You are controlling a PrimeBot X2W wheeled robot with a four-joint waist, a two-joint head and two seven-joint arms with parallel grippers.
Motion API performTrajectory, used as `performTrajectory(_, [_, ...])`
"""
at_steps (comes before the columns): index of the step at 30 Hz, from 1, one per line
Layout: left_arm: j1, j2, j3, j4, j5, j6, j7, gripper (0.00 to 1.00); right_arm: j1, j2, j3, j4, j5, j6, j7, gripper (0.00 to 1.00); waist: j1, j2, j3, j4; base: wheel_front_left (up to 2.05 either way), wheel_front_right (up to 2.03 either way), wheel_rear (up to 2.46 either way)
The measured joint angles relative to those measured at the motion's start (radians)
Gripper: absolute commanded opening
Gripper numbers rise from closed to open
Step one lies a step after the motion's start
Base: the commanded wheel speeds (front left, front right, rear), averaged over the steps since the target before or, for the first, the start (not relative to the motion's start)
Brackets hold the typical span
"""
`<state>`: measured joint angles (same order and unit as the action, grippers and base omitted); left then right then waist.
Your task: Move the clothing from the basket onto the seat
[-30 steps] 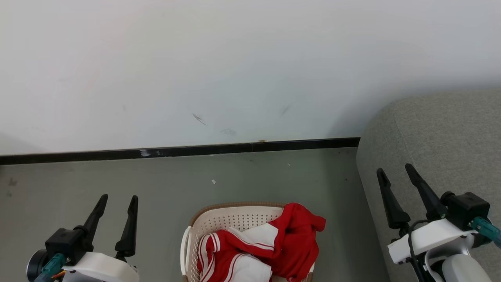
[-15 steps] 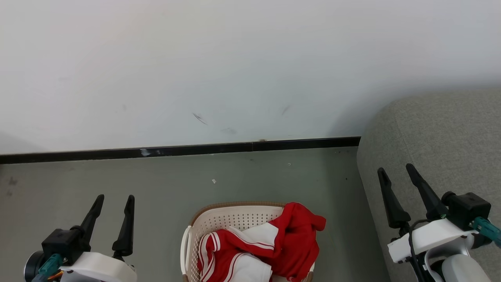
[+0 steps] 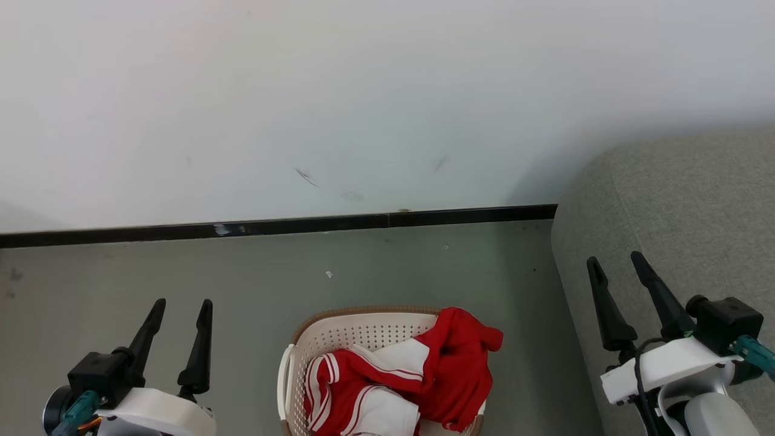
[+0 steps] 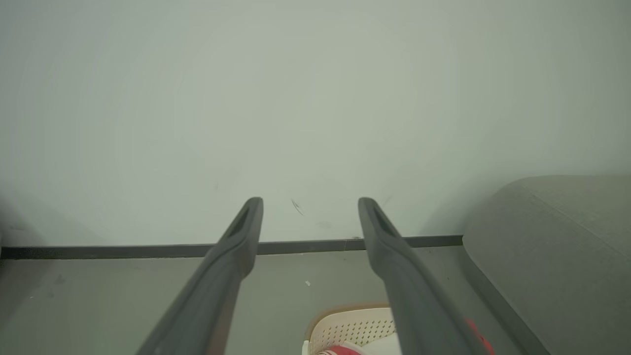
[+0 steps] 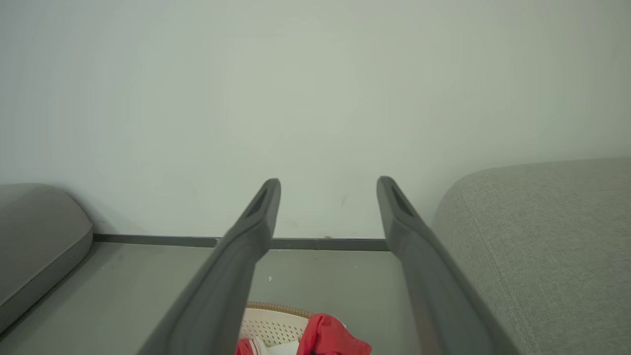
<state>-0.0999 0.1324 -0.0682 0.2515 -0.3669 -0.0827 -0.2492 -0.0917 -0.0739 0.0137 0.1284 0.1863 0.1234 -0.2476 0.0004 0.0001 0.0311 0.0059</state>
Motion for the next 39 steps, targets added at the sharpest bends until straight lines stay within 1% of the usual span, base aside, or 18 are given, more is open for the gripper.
performTrajectory(13, [-0.018,-0.007,0.007,0.008,0.002,-0.014,0.000,1.00,-0.001,0.007,-0.008,-0.020,0.011,0.000,0.000,1.00,-0.0001,0.0000,0.037,-0.006,0.00,0.00,0.00])
performTrajectory(25, [-0.056,-0.012,-0.011,0.018,0.002,-0.027,0.000,1.00,-0.030,0.014,-0.025,-0.035,0.017,0.000,0.000,1.00,-0.0001,0.0000,0.092,-0.014,0.00,0.00,0.00])
performTrajectory(30, [-0.061,-0.012,-0.028,0.033,0.002,-0.030,0.000,1.00,-0.038,0.016,-0.032,-0.052,0.017,0.000,0.000,1.00,-0.0001,0.0000,0.122,-0.021,0.00,0.00,0.00])
performTrajectory(39, [-0.105,-0.022,-0.072,0.064,-0.003,-0.039,0.000,1.00,-0.070,0.022,-0.045,-0.083,0.052,0.000,0.000,1.00,-0.0001,-0.0001,0.181,-0.036,0.00,0.00,0.00])
